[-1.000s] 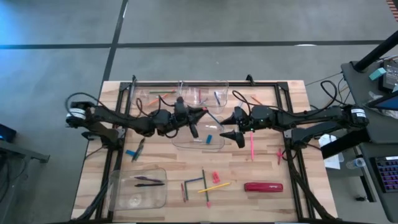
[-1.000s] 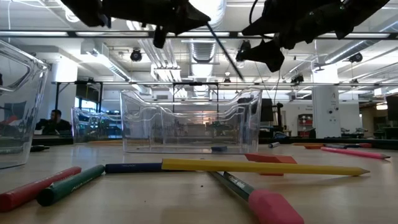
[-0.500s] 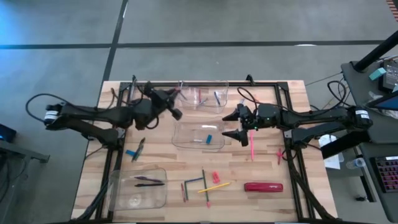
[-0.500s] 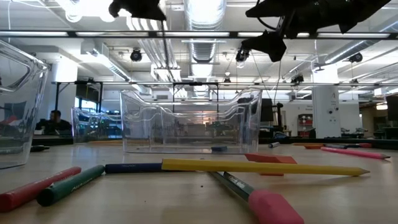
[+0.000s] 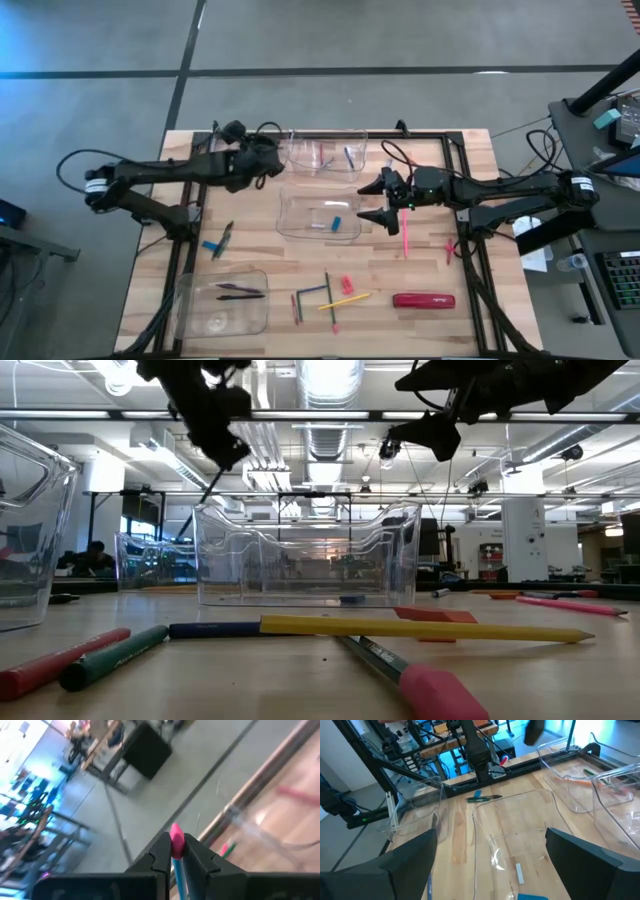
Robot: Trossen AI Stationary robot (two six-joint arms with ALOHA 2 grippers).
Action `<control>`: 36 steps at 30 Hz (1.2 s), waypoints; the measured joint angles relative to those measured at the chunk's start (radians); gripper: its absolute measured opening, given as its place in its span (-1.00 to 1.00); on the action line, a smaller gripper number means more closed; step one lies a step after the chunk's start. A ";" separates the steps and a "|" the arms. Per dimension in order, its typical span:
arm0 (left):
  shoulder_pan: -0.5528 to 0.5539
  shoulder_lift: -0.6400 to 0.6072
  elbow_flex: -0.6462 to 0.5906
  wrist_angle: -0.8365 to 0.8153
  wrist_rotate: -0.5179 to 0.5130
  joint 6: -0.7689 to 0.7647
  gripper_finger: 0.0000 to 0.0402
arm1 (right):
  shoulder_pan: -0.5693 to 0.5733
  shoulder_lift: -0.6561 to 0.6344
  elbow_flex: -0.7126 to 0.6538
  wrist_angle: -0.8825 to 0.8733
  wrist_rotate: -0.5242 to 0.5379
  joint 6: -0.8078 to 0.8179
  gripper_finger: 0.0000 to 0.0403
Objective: Sort crayons/erasers/pens/pencils in bins
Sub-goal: Put the blue pencil into the top left transparent bin, then put the top orange eraser into the middle transparent bin
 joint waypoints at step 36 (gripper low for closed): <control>0.044 0.112 0.006 -0.070 0.075 -0.081 -0.08 | -0.001 0.000 0.000 -0.028 0.001 -0.004 0.77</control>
